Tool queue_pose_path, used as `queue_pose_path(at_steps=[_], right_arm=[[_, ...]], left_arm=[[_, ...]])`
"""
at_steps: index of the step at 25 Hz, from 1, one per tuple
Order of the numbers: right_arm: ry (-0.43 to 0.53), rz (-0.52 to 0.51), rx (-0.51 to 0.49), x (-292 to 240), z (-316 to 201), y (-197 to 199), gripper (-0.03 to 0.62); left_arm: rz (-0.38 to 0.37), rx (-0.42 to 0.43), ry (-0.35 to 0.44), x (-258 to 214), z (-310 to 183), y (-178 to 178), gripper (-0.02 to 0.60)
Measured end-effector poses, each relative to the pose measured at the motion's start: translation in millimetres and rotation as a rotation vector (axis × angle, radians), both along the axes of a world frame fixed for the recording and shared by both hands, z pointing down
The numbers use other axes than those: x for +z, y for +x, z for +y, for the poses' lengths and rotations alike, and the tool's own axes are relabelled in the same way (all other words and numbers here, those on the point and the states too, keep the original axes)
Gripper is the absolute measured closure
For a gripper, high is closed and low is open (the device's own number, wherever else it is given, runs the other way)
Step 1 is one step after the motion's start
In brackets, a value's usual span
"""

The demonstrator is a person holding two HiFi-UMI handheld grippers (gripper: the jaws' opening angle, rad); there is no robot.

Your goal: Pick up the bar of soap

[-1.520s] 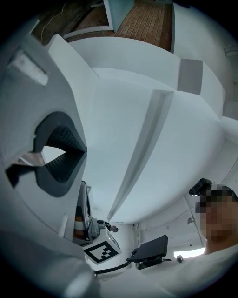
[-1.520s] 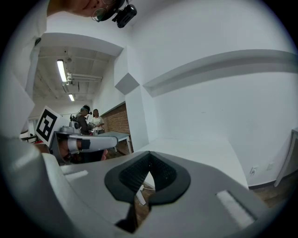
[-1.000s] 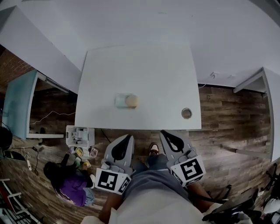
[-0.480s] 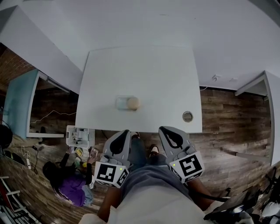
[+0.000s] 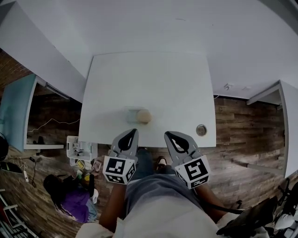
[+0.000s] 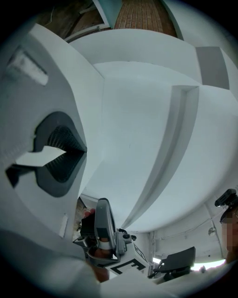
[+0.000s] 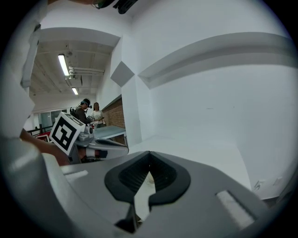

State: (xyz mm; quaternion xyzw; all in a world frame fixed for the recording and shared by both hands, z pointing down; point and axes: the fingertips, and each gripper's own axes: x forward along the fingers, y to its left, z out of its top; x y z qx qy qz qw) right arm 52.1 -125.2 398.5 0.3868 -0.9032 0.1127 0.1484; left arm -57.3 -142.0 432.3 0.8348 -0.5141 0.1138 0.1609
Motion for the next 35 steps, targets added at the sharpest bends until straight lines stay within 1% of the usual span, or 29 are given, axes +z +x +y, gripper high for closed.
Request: queue_pose_path(at_steps=[8,12,15,19,25,29,35], right_arm=[[-0.063,0.028,0.006,26,-31,-31,0.591],[-0.115,0.047,0.019,45,-49,-43,0.589],[-0.144,0.069,0.039,59,-57,-51,0.589],[-0.201,0.093,0.068,83,-64,-62,0.575],[-0.301,0.124,0.126,118,-75,-66,0.519],[-0.343,0.145,0.158,136,-82,-68,0.480],[-0.401,0.144,0.187,155,-87,-68,0.454]], left_arm=[[-0.044,0.064,-0.089,47,-42,-17,0.580],[-0.081,0.123,-0.132,72,-60,-18,0.579],[-0.092,0.167,-0.166,91,-68,-21,0.578],[-0.112,0.229,-0.216,116,-75,-25,0.578],[-0.200,0.340,-0.281,149,-76,-17,0.578],[-0.249,0.365,-0.296,157,-78,-19,0.578],[-0.295,0.370,-0.283,161,-81,-17,0.578]])
